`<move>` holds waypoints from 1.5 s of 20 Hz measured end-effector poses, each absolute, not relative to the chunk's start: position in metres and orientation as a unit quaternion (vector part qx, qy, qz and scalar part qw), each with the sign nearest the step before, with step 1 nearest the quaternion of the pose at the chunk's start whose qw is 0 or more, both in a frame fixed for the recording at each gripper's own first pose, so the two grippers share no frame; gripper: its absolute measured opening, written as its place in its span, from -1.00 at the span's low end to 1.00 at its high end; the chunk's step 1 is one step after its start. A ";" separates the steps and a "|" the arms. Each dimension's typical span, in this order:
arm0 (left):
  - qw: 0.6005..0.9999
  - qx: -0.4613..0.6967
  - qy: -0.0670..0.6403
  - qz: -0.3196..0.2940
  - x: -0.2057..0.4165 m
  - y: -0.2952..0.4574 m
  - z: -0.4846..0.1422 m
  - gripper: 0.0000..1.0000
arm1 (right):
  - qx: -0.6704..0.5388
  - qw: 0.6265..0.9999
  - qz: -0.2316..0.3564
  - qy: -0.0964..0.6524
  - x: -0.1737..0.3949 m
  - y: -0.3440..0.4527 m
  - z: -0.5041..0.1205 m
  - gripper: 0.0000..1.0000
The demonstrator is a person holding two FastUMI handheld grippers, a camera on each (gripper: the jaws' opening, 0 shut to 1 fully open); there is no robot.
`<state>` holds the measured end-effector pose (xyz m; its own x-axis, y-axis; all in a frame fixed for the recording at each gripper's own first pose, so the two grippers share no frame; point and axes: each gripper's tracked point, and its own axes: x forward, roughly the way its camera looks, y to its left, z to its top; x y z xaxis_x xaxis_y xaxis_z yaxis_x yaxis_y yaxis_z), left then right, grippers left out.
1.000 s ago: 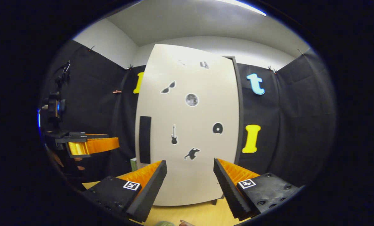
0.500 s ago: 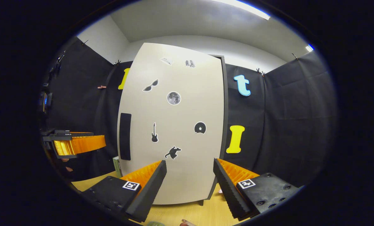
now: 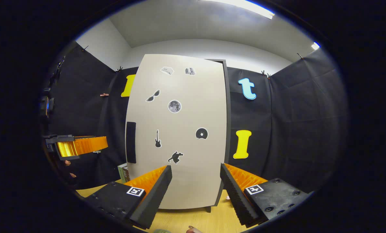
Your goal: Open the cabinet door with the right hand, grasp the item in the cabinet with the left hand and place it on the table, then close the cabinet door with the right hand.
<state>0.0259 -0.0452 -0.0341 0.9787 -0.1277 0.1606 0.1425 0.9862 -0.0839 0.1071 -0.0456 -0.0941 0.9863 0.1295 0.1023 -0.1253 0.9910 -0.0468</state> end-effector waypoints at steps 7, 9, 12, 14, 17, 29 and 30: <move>0.994 -0.023 -0.070 -0.076 0.024 -0.057 -0.040 0.92 | -0.033 0.996 0.059 -0.049 0.101 -0.047 -0.089 0.94; 0.995 -0.024 -0.065 -0.072 0.024 -0.057 -0.043 0.92 | -0.031 0.997 0.059 -0.045 0.100 -0.047 -0.089 0.94; 0.995 -0.027 -0.066 -0.072 0.025 -0.058 -0.046 0.92 | -0.026 0.997 0.064 -0.042 0.097 -0.045 -0.087 0.94; 0.995 -0.027 -0.063 -0.076 0.026 -0.059 -0.049 0.92 | -0.030 0.997 0.062 -0.043 0.097 -0.047 -0.086 0.94; 0.995 -0.027 -0.060 -0.076 0.026 -0.059 -0.053 0.92 | -0.028 0.997 0.061 -0.041 0.095 -0.049 -0.083 0.94; 0.996 -0.027 -0.052 -0.071 0.030 -0.057 -0.061 0.92 | -0.020 0.997 0.065 -0.038 0.096 -0.047 -0.077 0.94; 0.996 -0.025 -0.053 -0.071 0.029 -0.057 -0.061 0.92 | -0.020 0.997 0.070 -0.038 0.096 -0.045 -0.077 0.94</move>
